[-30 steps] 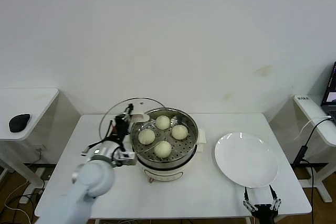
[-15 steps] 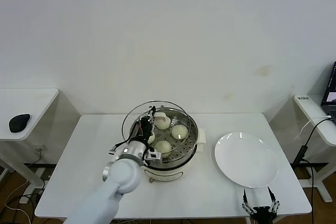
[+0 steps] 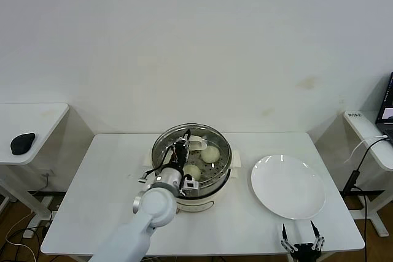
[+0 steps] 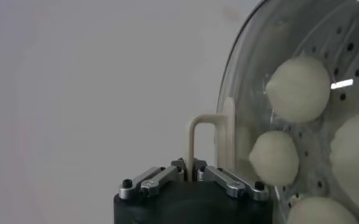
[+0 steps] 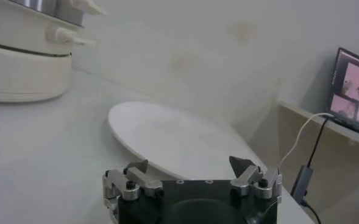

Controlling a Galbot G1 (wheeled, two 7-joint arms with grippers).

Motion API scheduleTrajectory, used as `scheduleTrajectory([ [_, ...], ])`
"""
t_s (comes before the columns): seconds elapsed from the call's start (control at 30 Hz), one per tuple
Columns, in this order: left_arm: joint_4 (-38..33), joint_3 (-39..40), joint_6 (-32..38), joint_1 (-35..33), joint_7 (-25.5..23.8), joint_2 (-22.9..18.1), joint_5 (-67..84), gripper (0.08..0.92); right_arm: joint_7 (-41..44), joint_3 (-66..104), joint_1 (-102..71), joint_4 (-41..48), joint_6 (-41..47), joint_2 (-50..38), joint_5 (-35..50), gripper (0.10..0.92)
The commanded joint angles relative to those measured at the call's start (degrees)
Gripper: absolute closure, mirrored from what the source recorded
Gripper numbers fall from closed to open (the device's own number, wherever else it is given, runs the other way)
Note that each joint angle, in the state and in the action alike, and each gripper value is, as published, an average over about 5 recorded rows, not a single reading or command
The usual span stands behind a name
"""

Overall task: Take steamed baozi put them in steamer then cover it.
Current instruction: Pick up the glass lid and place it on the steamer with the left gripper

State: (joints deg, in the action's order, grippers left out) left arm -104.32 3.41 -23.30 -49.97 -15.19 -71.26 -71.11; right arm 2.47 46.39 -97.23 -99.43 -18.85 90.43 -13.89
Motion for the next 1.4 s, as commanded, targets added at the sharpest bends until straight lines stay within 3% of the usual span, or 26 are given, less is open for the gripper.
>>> scheduleTrajectory([
  [0.03, 0.63, 0.51, 0.11, -0.47, -0.20, -1.13, -1.09, 0.856, -0.06, -0.49, 0.06, 0.20, 0.04, 0.04, -0.21, 0.203],
  [0.87, 0.81, -1.27, 1.61, -1.40, 1.76, -1.65, -0.82, 0.852, 0.04, -1.56, 0.41, 1.04, 0.38, 0.01, -0.56, 0.203],
  [1.17, -7.32, -3.37, 1.23, -6.74, 2.63, 1.55, 3.71, 0.635, 0.09, -1.80, 0.47, 1.25, 0.19, 0.02, -0.73, 0.203],
  [1.4, -19.37, -7.96, 1.38, -17.31, 6.37, 7.65, 17.87, 0.401, 0.11, -1.74, 0.18, 0.41, 0.18, -0.01, -0.67, 0.203],
])
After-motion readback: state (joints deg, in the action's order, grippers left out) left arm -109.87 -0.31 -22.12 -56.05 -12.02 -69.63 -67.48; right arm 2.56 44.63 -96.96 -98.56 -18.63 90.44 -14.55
